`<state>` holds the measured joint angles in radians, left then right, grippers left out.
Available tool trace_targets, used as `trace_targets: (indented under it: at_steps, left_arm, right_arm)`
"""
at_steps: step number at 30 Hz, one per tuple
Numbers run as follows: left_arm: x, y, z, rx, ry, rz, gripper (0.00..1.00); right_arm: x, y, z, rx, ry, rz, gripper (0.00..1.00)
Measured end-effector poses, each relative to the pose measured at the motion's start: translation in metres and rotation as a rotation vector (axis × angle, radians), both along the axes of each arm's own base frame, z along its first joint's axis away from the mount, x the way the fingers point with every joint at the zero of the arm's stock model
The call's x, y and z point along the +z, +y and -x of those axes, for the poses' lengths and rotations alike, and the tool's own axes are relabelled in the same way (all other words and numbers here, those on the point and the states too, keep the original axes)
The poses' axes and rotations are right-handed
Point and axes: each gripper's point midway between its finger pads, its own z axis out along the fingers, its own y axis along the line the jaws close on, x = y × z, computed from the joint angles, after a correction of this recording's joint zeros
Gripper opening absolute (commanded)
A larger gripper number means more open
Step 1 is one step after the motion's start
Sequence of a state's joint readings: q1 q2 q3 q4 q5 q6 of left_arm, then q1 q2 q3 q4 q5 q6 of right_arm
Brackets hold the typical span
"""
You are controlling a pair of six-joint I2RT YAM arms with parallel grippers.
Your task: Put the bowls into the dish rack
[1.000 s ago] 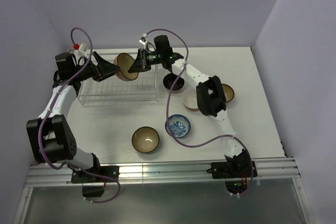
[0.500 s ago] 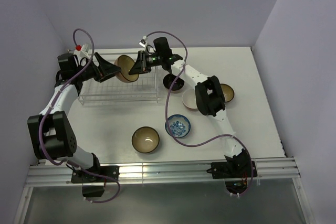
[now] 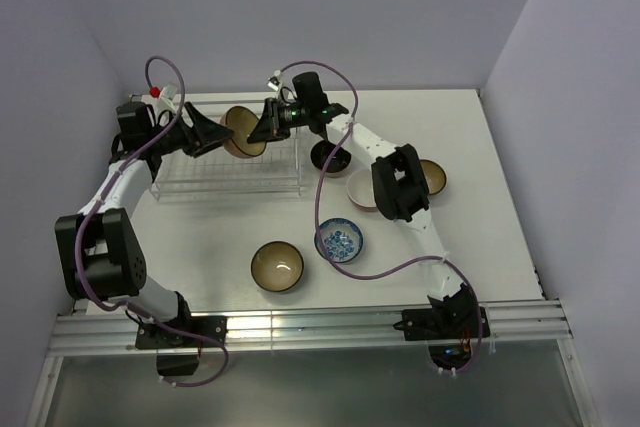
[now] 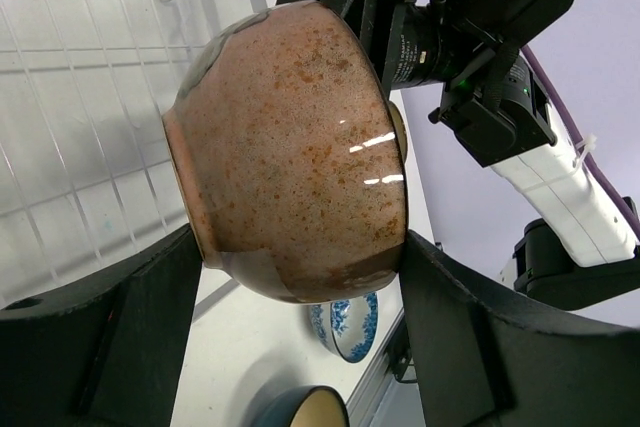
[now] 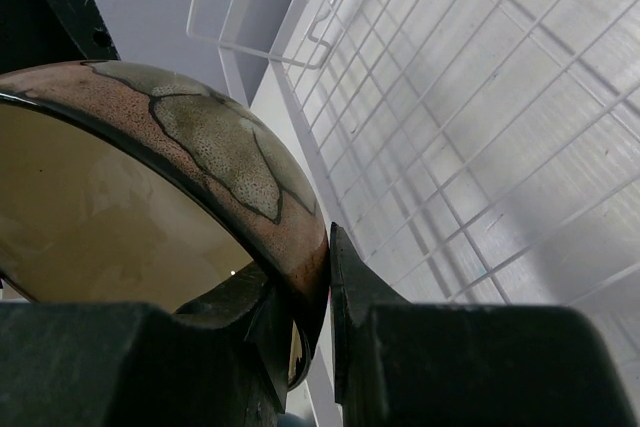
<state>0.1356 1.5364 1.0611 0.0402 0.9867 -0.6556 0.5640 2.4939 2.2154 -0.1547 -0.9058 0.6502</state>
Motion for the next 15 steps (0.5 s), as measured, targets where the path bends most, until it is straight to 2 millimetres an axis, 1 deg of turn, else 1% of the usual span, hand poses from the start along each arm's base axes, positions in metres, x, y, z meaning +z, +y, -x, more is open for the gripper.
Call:
trace_targets:
  at_steps: [3,5,7,12,15]
  left_arm:
    - [-0.003,0.000,0.000,-0.003,0.008,0.002,0.72]
    - [-0.005,-0.001,-0.001,-0.006,0.014,0.000,0.79]
    - [-0.008,-0.001,-0.002,-0.007,0.022,-0.003,0.83]
    - [-0.015,0.001,-0.008,0.018,0.053,-0.019,0.84]
    - [-0.018,0.001,-0.009,0.023,0.062,-0.021,0.80]
  right_arm:
    - [-0.003,-0.001,0.000,-0.006,0.008,0.012,0.00]
    - [-0.005,-0.002,0.000,-0.012,0.013,0.021,0.00]
    - [-0.007,-0.002,0.000,-0.018,0.020,0.030,0.00]
    - [-0.011,-0.003,-0.002,-0.029,0.011,0.047,0.00]
    - [-0.013,-0.002,-0.002,-0.032,0.009,0.056,0.00]
